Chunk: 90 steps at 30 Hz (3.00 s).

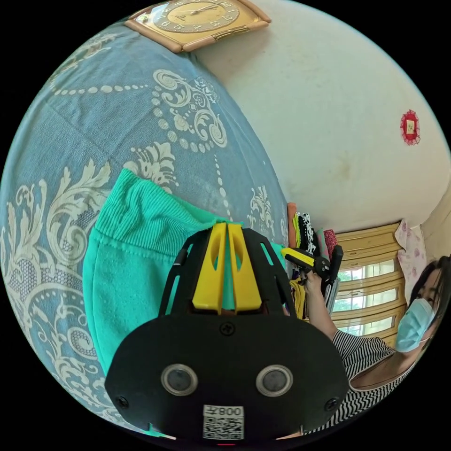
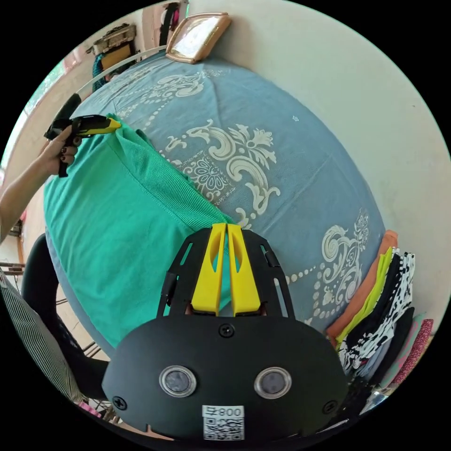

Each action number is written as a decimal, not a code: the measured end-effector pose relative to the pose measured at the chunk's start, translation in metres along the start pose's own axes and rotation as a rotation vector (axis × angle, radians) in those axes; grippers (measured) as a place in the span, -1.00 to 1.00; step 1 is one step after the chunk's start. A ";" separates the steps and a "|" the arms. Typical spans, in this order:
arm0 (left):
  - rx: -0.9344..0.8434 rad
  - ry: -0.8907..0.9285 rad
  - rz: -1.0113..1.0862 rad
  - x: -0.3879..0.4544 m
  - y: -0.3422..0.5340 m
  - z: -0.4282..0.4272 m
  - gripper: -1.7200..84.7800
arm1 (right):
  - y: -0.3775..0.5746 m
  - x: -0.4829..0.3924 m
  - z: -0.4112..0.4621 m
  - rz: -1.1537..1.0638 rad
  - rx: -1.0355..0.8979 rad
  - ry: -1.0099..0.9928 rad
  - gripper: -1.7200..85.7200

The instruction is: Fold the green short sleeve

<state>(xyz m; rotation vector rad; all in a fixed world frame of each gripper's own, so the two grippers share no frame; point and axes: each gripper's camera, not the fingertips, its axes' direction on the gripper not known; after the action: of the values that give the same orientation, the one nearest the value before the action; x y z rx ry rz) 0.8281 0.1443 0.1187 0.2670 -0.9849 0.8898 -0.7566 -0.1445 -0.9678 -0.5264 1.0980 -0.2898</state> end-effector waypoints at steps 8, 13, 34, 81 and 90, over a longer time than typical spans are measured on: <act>0.113 0.083 0.083 0.010 0.021 -0.026 -0.93 | 0.059 0.083 0.008 0.227 0.132 -0.116 -0.95; 0.011 0.034 0.175 0.030 0.034 -0.016 -0.95 | 0.100 0.095 0.022 0.245 0.182 -0.119 -0.96; -0.046 -0.194 0.276 0.051 0.055 -0.013 -0.96 | 0.161 0.173 0.152 0.393 0.111 -0.256 -0.96; 0.114 -0.253 -0.101 -0.105 0.326 -0.427 -0.85 | 0.569 -0.036 0.219 0.637 0.211 -0.490 -0.94; 0.085 -0.131 -0.212 -0.130 0.395 -0.464 -0.75 | 0.706 -0.099 0.260 0.787 0.226 -0.662 -0.80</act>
<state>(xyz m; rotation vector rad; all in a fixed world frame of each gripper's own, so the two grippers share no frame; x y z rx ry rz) 0.7808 0.5874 -0.3164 0.4977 -1.0199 0.7278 -0.5896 0.5644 -1.1817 0.0502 0.5428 0.4279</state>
